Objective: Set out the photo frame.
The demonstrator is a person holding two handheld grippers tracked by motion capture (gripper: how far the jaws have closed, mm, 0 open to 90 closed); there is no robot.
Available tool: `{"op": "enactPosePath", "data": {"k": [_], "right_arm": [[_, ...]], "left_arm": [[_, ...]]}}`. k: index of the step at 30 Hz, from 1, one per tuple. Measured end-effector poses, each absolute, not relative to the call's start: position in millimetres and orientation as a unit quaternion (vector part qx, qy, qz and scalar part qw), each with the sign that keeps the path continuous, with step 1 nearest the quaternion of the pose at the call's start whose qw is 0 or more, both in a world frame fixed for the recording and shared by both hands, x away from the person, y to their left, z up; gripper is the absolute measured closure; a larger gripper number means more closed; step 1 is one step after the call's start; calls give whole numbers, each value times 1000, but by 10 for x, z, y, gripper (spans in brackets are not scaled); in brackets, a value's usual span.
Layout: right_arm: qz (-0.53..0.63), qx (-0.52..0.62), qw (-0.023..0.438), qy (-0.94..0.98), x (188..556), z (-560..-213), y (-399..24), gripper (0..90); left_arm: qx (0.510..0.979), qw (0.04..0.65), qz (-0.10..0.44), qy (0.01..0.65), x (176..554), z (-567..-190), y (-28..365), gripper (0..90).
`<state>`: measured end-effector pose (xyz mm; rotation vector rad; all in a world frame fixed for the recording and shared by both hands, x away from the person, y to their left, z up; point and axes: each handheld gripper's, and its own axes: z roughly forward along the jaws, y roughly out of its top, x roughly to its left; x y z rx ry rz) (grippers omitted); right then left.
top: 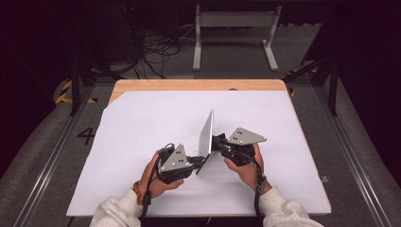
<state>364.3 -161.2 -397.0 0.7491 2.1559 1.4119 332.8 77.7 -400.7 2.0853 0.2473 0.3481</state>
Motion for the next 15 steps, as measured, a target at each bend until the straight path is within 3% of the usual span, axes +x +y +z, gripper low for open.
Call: {"op": "enactPosePath", "data": {"k": [15], "right_arm": [[509,258,218,792,3605,-3993,-1619,889]], "left_arm": [[871,464,136,92,3319,-4075,821,839]]}}
